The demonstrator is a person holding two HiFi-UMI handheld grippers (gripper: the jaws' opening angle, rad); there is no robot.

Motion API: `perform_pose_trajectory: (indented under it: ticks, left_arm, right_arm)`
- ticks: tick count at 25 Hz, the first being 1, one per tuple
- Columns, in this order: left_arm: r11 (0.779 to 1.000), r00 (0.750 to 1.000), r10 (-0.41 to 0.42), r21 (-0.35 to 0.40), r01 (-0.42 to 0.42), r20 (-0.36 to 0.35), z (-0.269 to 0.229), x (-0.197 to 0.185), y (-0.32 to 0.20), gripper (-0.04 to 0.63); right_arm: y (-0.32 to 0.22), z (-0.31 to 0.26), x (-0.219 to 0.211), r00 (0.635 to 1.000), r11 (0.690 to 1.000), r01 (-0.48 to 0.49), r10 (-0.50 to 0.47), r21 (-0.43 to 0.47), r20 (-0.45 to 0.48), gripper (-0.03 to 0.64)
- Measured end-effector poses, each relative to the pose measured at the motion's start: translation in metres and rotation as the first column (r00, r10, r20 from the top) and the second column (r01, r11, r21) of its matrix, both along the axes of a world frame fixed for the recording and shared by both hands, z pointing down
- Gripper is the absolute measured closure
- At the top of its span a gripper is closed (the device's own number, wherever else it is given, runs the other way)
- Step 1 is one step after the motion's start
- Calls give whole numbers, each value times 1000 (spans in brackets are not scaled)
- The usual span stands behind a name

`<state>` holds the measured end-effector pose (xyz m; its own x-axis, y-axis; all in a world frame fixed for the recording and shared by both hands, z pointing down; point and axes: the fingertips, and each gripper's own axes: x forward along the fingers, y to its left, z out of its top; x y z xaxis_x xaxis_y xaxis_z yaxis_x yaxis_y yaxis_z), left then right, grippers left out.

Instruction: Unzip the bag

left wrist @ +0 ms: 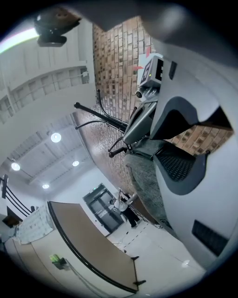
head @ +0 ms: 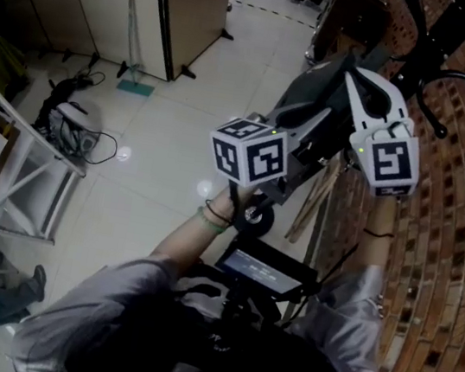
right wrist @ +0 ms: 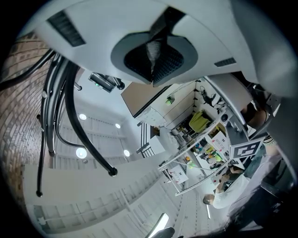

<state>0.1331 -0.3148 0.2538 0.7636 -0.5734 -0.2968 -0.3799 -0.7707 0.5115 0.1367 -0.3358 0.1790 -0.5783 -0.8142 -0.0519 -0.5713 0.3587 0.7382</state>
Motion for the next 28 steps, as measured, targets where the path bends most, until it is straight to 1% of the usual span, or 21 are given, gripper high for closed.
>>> perform_pose_trajectory:
  ticks: [1,3,4,6,8,10,12,15,16,21,23,28]
  left_arm:
    - [1000,1000,-4,-11,4,2,0,0,-2,488]
    - [999,999,-32,-20,32,40,2,2,-5,495]
    - [999,997,-49,-21,50,65,3,3,-7,528]
    - [997,994,-71,-30,74,88,5,3,-9,536]
    - [995,993,-83,-52,87,79,8,2,-11,552]
    - [993,994,-89,-75,93,59,11,0,-12,590]
    - [992,995,-90,-83,93,42,14,-3,-11,592]
    - [992,994,-98,-78,101,48,16,-3,-9,592]
    - [992,994,-99,-77,102,47,16,-3,-8,592]
    - [991,996,-90,-94,92,29,20,-5,-6,592]
    - [990,995,-94,-99,97,33,22,-7,-5,592]
    - [989,995,-93,-108,98,48,32,-9,-1,592]
  right_arm:
    - [0,0,1,1000,1000,-10,10,-7,3,589]
    - [0,1,3,999,999,-39,40,-22,13,589]
    - [-1,1,4,999,999,-48,48,-25,11,589]
    - [-1,1,4,999,998,-53,53,-28,1,589]
    - [-1,0,3,999,998,-51,51,-31,-5,589]
    - [-1,-1,2,999,998,-50,50,-32,-8,589]
    - [-2,-1,2,999,999,-40,40,-29,-12,588]
    - [-4,-2,0,999,1000,6,-6,2,-37,588]
    - [-4,-2,1,999,1000,8,-7,2,-37,588]
    - [-1,-1,2,1000,1000,-6,6,-18,-13,588]
    - [0,-2,4,1000,999,-27,27,-39,9,588]
    - [0,-1,4,999,998,-36,37,-52,22,588]
